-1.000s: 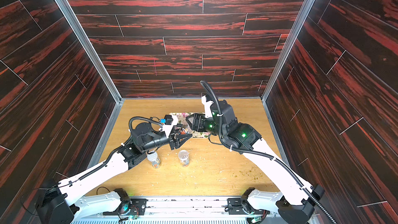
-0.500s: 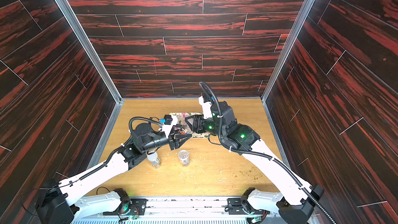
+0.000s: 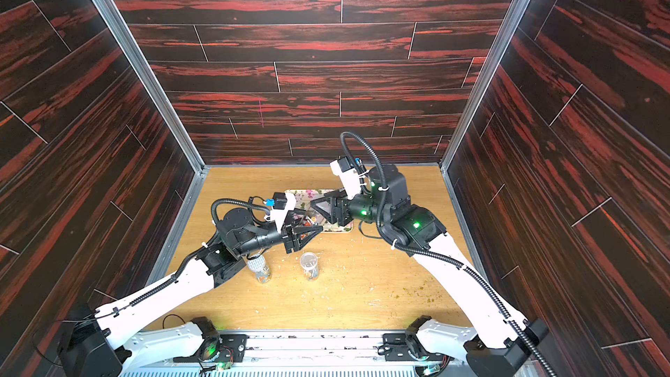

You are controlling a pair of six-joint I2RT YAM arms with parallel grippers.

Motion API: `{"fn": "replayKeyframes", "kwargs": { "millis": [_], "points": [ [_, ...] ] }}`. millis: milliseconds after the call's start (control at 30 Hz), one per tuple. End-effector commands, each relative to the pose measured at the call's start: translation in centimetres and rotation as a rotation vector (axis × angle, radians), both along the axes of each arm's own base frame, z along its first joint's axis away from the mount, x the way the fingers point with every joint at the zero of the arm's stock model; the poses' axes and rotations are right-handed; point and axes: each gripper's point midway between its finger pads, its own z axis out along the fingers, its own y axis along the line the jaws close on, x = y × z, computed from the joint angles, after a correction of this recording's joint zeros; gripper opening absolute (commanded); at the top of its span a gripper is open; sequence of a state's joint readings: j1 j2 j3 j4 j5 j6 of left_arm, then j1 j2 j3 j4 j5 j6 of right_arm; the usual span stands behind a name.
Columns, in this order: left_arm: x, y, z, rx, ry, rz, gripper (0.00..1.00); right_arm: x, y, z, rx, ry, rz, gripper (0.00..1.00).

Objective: Pour the candies out of the jar
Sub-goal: Unscrew the lid from the jar.

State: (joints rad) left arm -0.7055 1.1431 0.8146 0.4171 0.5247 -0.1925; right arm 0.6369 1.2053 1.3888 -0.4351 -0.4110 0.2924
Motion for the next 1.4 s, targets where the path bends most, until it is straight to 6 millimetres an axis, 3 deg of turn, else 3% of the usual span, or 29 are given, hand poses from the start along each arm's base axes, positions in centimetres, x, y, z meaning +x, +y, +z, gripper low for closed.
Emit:
{"fn": "replayKeyframes", "kwargs": {
  "millis": [0, 200, 700, 767, 1133, 1367],
  "points": [
    [-1.2, 0.6, 2.4, -0.066, -0.021, -0.032, 0.37, -2.3, -0.4, 2.2, 0.043, -0.121, 0.141, 0.47],
    [-1.6, 0.6, 2.8, -0.079, -0.012, -0.044, 0.37, -3.8, -0.2, 2.5, 0.053, -0.172, 0.267, 0.47],
    [-2.1, 0.6, 3.5, -0.088, -0.005, -0.071, 0.37, -4.7, -1.0, 3.0, 0.069, -0.292, 0.422, 0.49],
    [-2.1, 0.6, 3.6, -0.090, -0.004, -0.073, 0.37, -4.5, -1.0, 2.9, 0.064, -0.293, 0.418, 0.53],
    [-1.7, 0.9, 3.3, -0.083, -0.016, -0.036, 0.37, -3.9, -1.4, 3.5, 0.079, -0.204, 0.320, 0.99],
    [-1.3, 0.9, 2.9, -0.054, -0.036, -0.012, 0.37, -1.5, -3.3, 3.0, 0.084, -0.002, 0.016, 0.99]
  ]
}}
